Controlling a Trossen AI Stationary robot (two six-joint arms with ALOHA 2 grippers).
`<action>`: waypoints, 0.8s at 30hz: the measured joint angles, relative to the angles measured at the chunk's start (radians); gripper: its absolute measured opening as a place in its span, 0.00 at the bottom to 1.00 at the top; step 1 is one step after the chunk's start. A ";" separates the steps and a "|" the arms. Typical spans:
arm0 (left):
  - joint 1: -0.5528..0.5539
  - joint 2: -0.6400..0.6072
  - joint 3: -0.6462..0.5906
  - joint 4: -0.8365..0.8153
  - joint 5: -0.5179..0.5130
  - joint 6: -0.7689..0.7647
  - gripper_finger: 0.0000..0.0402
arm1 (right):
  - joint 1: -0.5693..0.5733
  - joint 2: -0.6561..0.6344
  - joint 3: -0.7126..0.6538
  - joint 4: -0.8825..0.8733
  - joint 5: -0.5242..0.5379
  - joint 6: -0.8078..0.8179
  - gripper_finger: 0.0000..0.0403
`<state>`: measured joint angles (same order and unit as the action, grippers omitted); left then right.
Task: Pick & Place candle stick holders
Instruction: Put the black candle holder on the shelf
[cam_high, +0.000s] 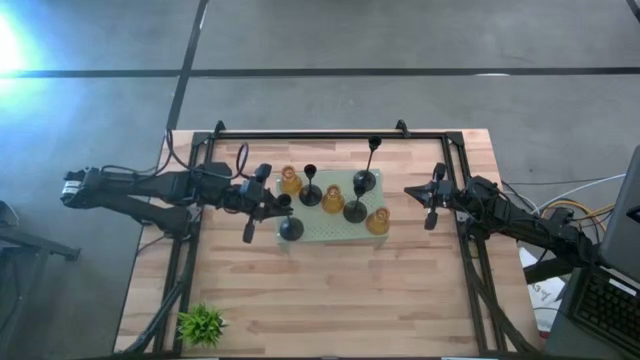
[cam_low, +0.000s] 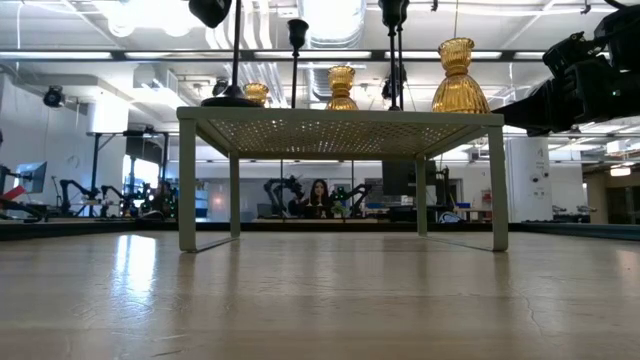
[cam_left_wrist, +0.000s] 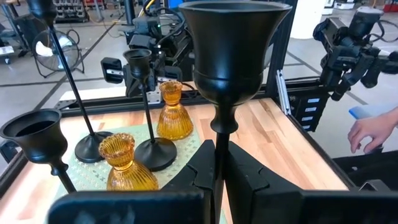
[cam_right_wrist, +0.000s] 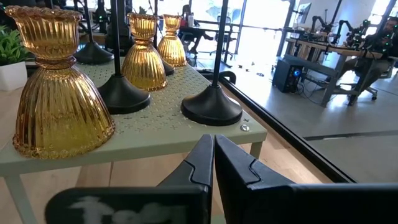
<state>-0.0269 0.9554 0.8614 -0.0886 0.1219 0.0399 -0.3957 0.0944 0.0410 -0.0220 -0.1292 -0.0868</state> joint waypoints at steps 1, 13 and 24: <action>0.000 0.000 0.000 -0.001 0.000 0.009 0.04 | 0.000 0.000 0.000 0.000 0.000 0.000 0.02; 0.001 -0.001 -0.041 0.050 0.001 0.009 0.05 | 0.000 0.000 0.000 0.000 0.000 0.000 0.02; 0.002 0.000 -0.045 0.047 0.021 -0.024 0.13 | 0.000 0.000 0.000 0.000 0.000 0.000 0.02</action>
<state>-0.0250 0.9558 0.8160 -0.0414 0.1425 0.0161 -0.3954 0.0944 0.0410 -0.0219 -0.1293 -0.0866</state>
